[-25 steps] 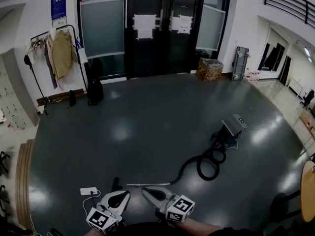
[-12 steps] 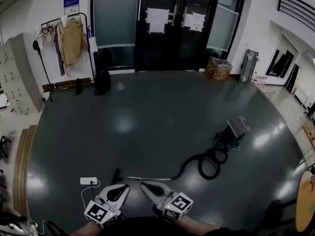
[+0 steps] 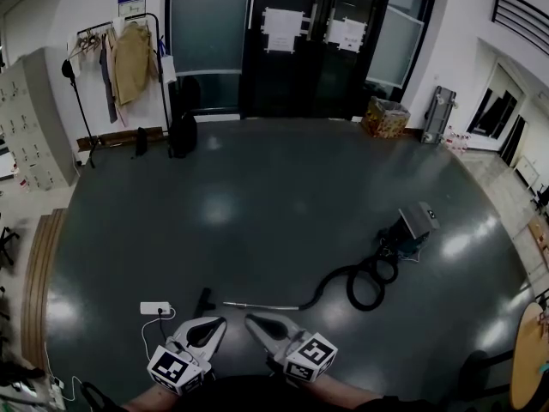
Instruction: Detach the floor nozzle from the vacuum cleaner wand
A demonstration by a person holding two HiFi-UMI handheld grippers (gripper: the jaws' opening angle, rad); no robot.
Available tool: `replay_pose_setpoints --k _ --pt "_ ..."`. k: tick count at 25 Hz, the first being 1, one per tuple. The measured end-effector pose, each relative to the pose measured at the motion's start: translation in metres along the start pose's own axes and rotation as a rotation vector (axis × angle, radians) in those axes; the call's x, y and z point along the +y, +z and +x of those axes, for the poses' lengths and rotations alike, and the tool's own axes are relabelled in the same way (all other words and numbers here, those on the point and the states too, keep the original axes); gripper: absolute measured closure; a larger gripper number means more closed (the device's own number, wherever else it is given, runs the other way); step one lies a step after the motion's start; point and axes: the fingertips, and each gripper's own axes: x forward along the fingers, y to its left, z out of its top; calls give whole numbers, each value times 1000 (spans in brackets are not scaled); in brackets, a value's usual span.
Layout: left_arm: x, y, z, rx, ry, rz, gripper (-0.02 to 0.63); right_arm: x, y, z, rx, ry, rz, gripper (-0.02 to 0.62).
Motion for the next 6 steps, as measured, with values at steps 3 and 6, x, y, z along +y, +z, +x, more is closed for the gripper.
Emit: replay_pose_setpoints --k 3,6 --pt "-1 1 1 9 -3 6 604 -1 -2 -1 5 1 -4 597" --pt "-3 6 1 19 -10 16 604 -1 1 -1 8 0 -10 597"
